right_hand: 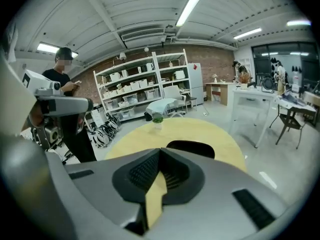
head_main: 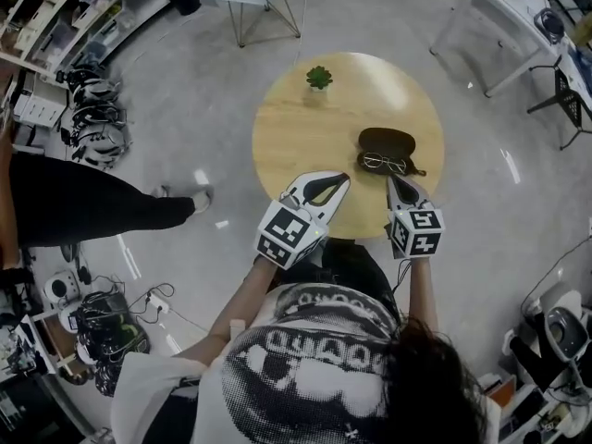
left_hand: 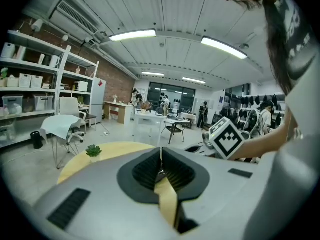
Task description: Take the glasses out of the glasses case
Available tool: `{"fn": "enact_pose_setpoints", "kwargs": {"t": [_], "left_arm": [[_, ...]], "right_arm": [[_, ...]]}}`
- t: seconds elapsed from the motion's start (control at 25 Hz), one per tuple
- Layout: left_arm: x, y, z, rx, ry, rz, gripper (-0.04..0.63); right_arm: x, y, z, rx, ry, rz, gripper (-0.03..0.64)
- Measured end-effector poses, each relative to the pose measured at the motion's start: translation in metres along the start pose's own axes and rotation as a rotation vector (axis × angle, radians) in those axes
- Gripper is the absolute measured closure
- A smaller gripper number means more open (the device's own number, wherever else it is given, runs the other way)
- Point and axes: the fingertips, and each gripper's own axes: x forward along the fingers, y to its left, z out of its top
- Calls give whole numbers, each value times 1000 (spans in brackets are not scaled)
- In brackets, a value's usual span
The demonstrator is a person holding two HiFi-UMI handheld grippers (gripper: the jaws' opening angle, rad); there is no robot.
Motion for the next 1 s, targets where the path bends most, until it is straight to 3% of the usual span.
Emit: {"fn": "enact_pose_setpoints", "kwargs": {"t": [0.44, 0.68, 0.84, 1.0], "left_arm": [[25, -3, 8, 13, 18, 66, 580], [27, -1, 7, 0, 15, 110, 580], [31, 3, 3, -12, 18, 135, 580], [33, 6, -1, -22, 21, 151, 580]], "right_arm": [[76, -65, -48, -75, 257, 26, 558], [98, -68, -81, -179, 423, 51, 483], [100, -65, -92, -212, 444, 41, 468], [102, -66, -93, -279, 423, -13, 508]]}}
